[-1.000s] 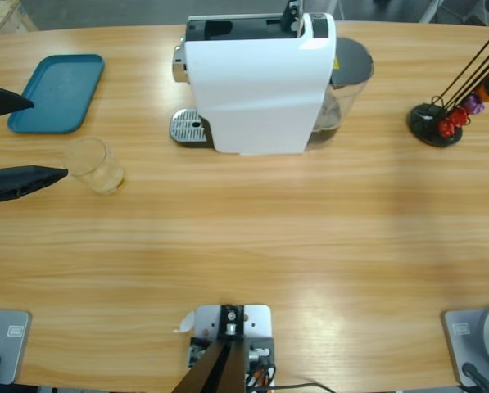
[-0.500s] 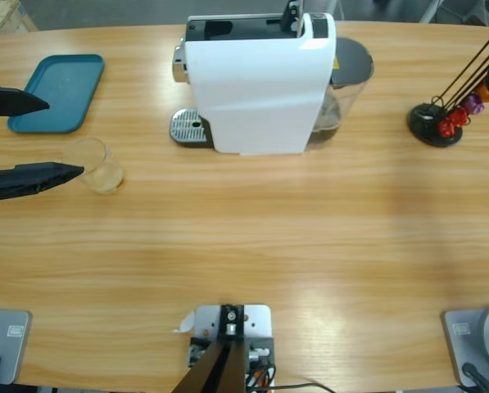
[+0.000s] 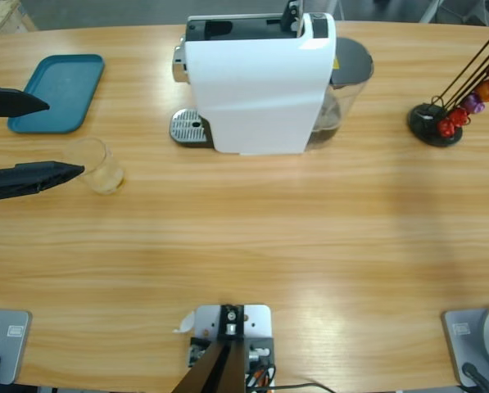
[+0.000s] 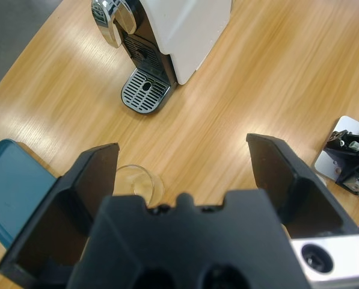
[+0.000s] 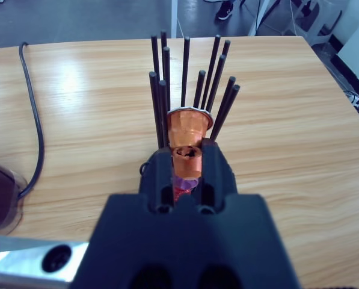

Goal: Pour coffee

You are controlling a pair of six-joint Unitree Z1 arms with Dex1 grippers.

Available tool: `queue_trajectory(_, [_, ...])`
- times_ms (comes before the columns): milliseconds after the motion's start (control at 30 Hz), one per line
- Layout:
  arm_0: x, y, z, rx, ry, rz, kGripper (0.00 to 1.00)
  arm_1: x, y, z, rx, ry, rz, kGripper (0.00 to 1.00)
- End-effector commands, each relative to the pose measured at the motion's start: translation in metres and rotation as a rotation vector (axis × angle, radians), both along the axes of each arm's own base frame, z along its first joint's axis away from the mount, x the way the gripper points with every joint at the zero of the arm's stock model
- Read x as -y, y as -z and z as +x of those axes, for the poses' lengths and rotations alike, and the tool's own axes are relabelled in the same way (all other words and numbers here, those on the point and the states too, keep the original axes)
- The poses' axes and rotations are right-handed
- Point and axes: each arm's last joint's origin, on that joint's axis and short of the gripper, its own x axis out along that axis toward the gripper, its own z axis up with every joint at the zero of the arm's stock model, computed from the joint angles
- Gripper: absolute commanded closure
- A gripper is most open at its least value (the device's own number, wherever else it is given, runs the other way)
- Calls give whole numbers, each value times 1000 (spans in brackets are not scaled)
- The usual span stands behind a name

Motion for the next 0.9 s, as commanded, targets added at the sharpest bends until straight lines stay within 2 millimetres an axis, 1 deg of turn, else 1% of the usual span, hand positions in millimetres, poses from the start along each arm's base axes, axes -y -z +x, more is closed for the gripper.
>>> queue_trajectory(33, [5, 8, 2, -34, -12, 11, 82, 4, 3, -8, -5, -13, -3, 1000])
queue_trajectory(200, [5, 10, 3, -39, -11, 13, 82, 7, -16, -15, 42, -15, -17, 1000])
queue_trajectory(300, [5, 10, 2, -41, -13, 11, 83, 7, -19, -16, 39, -18, -28, 1000])
queue_trajectory(367, [4, 11, 1, -43, -15, 10, 82, 7, -25, -17, 46, -16, -30, 1000])
queue_trajectory(533, [4, 12, 1, -47, -14, 11, 82, 8, -51, -20, 88, -22, -43, 1000])
queue_trajectory(733, [2, 14, -1, -57, -3, 8, 82, 9, -59, -22, 105, -30, -47, 1000])
queue_trajectory(800, [2, 15, -1, -58, -3, 9, 82, 7, -70, -27, 127, -63, -44, 1000])
queue_trajectory(833, [2, 15, -1, -58, -3, 10, 83, 4, -78, -31, 138, -117, -48, 1000])
queue_trajectory(900, [3, 15, -1, -61, -3, 12, 83, -2, -88, -37, 127, -251, -74, 1000])
